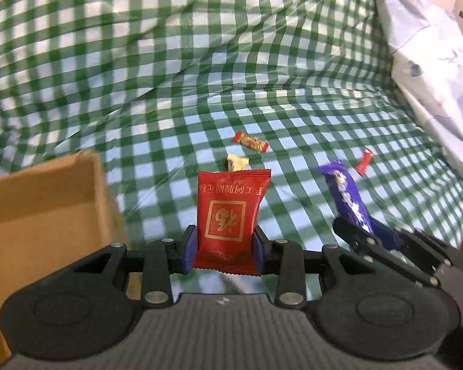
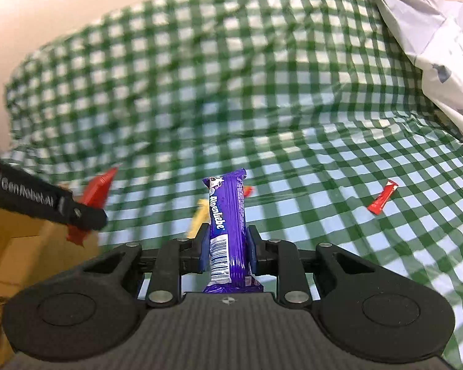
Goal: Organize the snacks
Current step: 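Carry the red packet and purple bar over the box with both tools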
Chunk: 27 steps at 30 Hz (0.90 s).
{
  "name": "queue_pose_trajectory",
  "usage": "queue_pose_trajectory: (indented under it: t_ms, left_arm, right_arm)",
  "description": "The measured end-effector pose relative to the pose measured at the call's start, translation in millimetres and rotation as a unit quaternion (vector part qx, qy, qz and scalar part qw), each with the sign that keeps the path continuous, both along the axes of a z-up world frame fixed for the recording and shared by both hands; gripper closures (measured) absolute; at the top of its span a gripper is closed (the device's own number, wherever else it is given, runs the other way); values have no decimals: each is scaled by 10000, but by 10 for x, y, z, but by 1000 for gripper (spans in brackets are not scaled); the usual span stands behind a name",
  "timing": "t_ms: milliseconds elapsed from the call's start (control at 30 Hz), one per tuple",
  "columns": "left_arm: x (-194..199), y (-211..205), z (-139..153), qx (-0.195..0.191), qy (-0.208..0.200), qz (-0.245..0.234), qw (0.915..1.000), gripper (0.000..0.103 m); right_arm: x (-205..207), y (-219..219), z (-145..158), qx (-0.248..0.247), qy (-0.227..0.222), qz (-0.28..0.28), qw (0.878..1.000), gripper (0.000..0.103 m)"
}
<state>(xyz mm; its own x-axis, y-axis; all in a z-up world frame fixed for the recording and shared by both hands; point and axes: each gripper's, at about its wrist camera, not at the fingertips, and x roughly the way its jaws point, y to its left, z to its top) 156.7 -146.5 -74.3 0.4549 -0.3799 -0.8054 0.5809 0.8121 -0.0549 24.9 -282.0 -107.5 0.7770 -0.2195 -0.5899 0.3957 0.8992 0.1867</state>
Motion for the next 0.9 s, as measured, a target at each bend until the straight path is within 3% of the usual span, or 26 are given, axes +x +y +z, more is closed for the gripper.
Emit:
queue_pose_trajectory:
  t_ms: [200,533,700,900]
  left_arm:
    - [-625,829,283,150,-15,364,9992,62]
    - [-1328,2303,470,271,-56,1312,9910,62]
    - [-1614,2736,509,146,-154,1533,9879,62]
    - [-1827,2974,547,-105,-247,1625,9863,62]
  right_arm:
    - [-456,734,383,292,-124,502,9982,77]
    - [-952,2013,619,332,85,1655,9856,77]
    - [-1091,2455,708,190,167,1980,9799,77]
    - [-1256,2737,809,-51,156,2090,9778,77]
